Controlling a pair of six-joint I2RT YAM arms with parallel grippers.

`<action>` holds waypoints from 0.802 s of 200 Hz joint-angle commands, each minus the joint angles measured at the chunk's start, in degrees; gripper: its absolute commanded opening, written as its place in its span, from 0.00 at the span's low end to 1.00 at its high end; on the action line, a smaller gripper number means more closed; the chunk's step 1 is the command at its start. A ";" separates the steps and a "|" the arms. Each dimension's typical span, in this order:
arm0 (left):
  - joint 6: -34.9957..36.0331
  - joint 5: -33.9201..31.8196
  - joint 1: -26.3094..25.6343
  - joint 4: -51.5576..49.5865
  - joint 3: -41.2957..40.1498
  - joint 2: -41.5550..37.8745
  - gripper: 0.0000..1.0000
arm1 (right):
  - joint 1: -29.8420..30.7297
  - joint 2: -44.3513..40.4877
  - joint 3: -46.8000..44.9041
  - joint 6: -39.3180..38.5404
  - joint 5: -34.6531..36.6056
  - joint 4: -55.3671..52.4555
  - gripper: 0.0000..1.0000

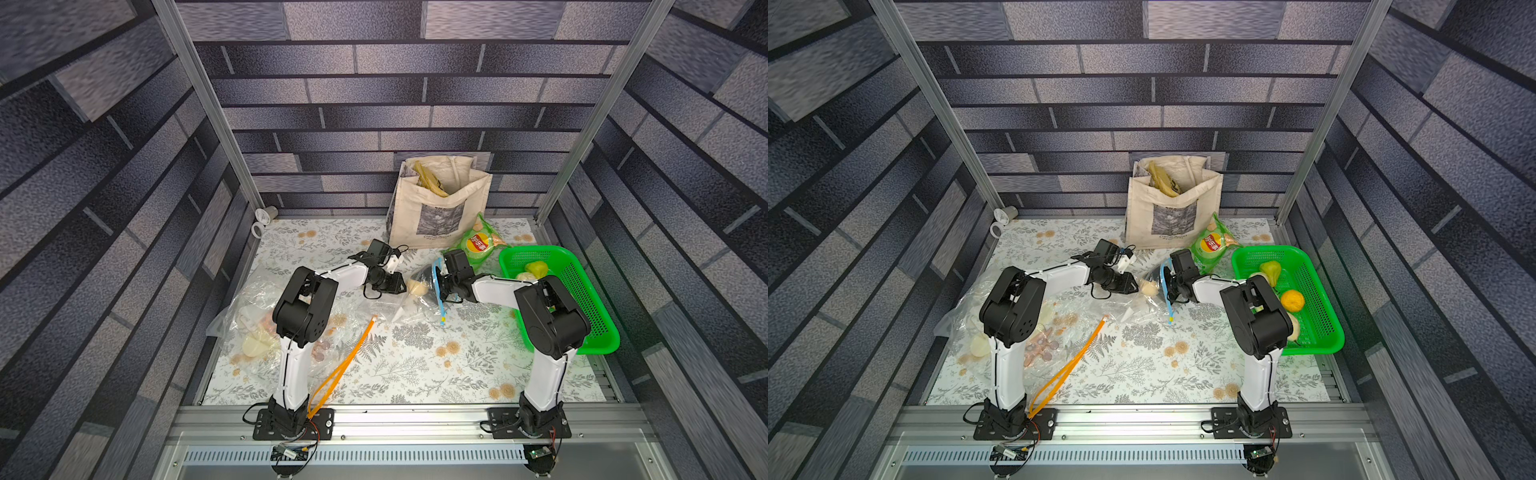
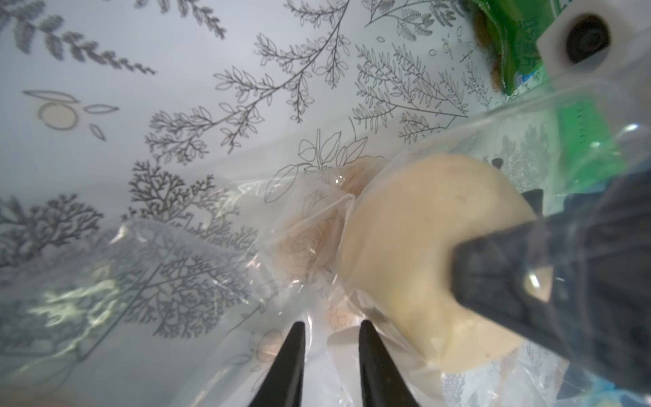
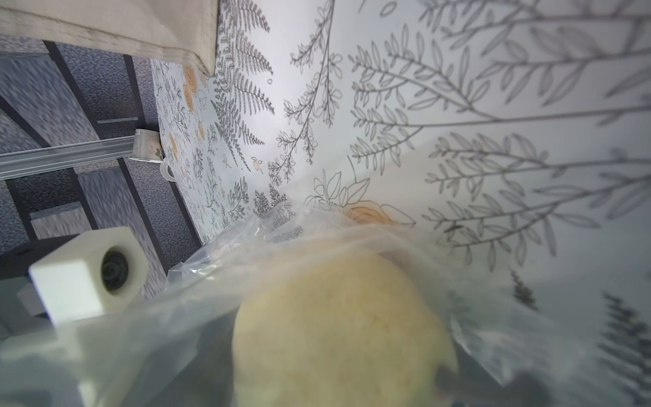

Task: Open the zip-top bag and take out the pear
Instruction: Pick up the pear from the zipper food storage bag.

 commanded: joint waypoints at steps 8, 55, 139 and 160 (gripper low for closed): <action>1.41 0.83 0.00 -1.60 1.44 0.89 0.28 | 0.49 -0.68 1.03 -1.18 2.74 -2.64 0.73; -2.94 -2.46 2.86 -0.89 -1.59 1.03 0.25 | 0.03 -9.23 -0.91 -9.80 -1.46 -11.36 0.63; -1.55 -5.48 4.64 -2.53 -3.06 1.14 0.25 | -9.05 -27.79 -8.86 -22.50 -13.66 -27.15 0.66; -0.95 -5.71 5.04 -2.94 -3.03 1.01 0.25 | -11.61 -33.10 -7.92 -27.98 -12.52 -35.70 0.66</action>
